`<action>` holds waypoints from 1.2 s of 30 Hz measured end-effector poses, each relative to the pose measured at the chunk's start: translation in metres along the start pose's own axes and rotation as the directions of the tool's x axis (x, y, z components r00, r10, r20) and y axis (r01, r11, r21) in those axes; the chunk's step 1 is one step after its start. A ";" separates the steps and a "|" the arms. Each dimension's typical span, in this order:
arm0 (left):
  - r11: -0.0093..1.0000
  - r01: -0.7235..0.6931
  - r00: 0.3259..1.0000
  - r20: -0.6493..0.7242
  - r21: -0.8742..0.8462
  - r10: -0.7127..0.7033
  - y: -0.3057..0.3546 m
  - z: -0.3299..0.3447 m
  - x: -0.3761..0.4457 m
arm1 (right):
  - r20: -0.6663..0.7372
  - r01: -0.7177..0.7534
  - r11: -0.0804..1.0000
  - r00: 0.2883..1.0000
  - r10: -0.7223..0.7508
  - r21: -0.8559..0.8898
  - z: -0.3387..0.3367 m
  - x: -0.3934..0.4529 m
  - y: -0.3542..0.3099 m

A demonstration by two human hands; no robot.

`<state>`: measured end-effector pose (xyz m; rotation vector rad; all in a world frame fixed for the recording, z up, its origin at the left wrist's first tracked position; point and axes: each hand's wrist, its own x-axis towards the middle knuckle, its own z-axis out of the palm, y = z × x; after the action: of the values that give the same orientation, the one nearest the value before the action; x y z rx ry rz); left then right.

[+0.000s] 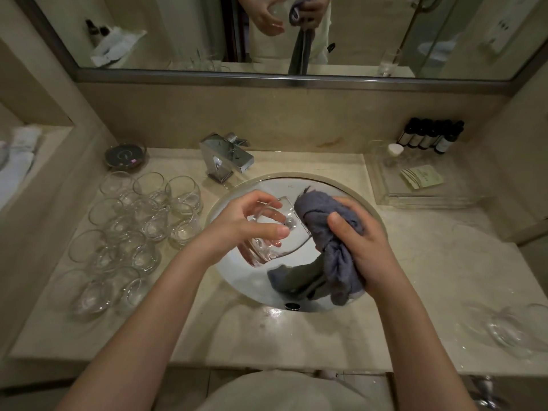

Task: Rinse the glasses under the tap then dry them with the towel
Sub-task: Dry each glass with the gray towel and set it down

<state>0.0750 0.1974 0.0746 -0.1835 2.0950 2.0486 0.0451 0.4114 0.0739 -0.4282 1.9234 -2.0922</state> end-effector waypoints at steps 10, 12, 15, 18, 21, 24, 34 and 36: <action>0.970 0.049 0.985 0.152 0.236 -0.087 0.016 -0.010 0.009 | 0.182 -0.067 0.993 0.980 0.083 -0.096 0.010 0.000 -0.003; 0.965 0.040 0.982 0.167 0.260 -0.085 0.016 -0.010 0.009 | 0.206 -0.092 0.989 0.972 0.114 -0.115 0.011 0.000 -0.003; 0.956 0.014 0.978 0.196 0.292 -0.074 0.017 -0.008 0.009 | 0.268 -0.140 0.980 0.948 0.175 -0.142 0.010 0.001 -0.003; 0.917 -0.036 0.957 0.278 0.398 -0.083 0.020 -0.004 0.011 | 0.388 -0.182 0.951 0.881 0.271 -0.252 0.009 0.002 -0.006; 0.866 -0.072 0.926 0.356 0.494 -0.126 0.025 0.001 0.013 | 0.469 -0.244 0.933 0.813 0.345 -0.264 0.009 -0.001 -0.005; 0.850 -0.069 0.899 0.403 0.522 -0.174 0.028 0.003 0.016 | 0.541 -0.292 0.930 0.756 0.369 -0.225 0.010 -0.004 -0.002; 0.865 0.012 0.849 0.453 0.501 -0.274 0.021 0.003 0.027 | 0.430 -0.447 0.895 0.809 0.401 0.007 0.014 -0.012 0.014; 0.867 0.032 0.860 0.428 0.497 -0.277 0.017 -0.002 0.026 | 0.375 -0.489 0.870 0.819 0.433 0.062 0.018 -0.016 0.017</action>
<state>0.0454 0.1977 0.0852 0.2144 2.0776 1.2490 0.0666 0.3995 0.0578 -0.2424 1.4631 -1.6929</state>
